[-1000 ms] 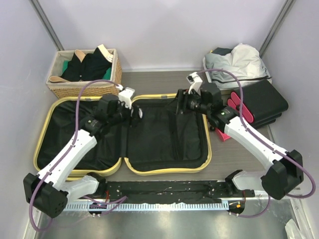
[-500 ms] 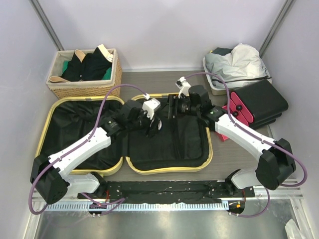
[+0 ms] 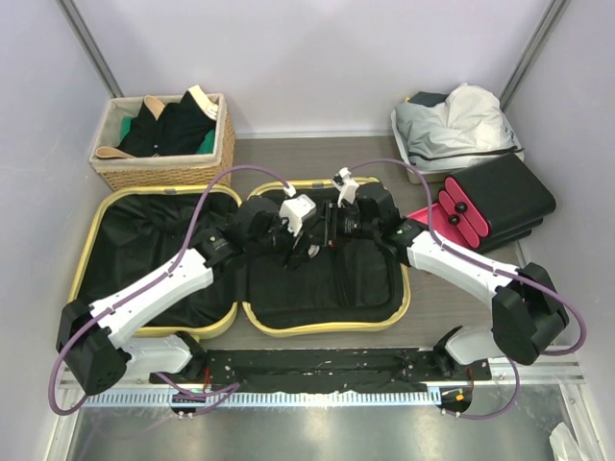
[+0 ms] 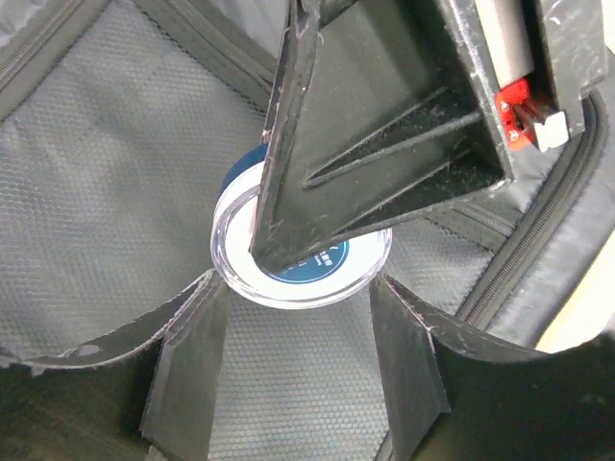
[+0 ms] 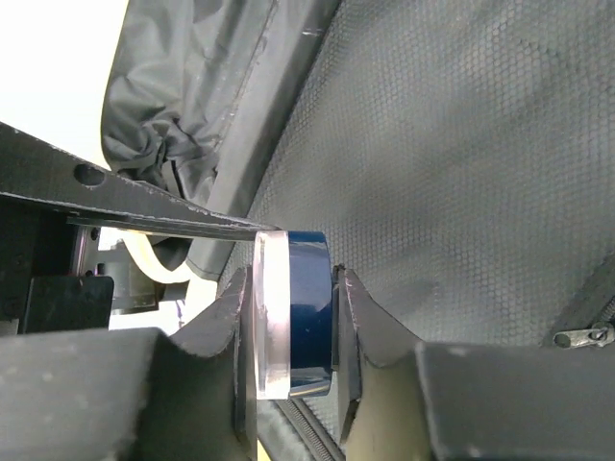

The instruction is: Open, take out, and arrange the luggage

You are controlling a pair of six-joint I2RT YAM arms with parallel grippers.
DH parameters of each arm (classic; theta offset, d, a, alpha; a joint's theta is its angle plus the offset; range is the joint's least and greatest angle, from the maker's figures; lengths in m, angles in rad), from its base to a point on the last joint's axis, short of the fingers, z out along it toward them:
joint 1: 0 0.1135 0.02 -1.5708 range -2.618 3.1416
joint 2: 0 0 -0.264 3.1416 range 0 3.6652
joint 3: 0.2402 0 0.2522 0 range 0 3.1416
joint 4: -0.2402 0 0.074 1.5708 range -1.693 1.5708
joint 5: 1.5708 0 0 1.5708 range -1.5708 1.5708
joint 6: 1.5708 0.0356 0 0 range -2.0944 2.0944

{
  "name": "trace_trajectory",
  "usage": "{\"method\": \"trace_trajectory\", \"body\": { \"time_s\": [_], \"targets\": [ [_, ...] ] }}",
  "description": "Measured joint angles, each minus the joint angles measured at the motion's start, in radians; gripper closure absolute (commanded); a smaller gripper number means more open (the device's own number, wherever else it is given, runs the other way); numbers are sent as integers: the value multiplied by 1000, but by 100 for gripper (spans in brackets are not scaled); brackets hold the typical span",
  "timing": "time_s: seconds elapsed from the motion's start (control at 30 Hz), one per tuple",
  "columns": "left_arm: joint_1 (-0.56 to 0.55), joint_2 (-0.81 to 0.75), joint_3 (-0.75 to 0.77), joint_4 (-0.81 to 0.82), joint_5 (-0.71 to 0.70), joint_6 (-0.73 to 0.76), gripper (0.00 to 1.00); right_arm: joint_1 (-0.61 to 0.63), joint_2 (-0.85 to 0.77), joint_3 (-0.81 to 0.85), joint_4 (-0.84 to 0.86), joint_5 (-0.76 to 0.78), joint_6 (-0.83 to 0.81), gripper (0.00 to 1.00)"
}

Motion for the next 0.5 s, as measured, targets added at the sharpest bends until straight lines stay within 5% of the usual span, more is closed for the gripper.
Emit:
{"method": "trace_trajectory", "body": {
  "time_s": [0.07,0.5],
  "targets": [
    [0,0,4,-6,12,8,58,-1,-13,-18,17,0,13,99],
    [3,10,119,-32,62,-14,52,7,-182,-30,-34,132,-30,99]
  ]
}}
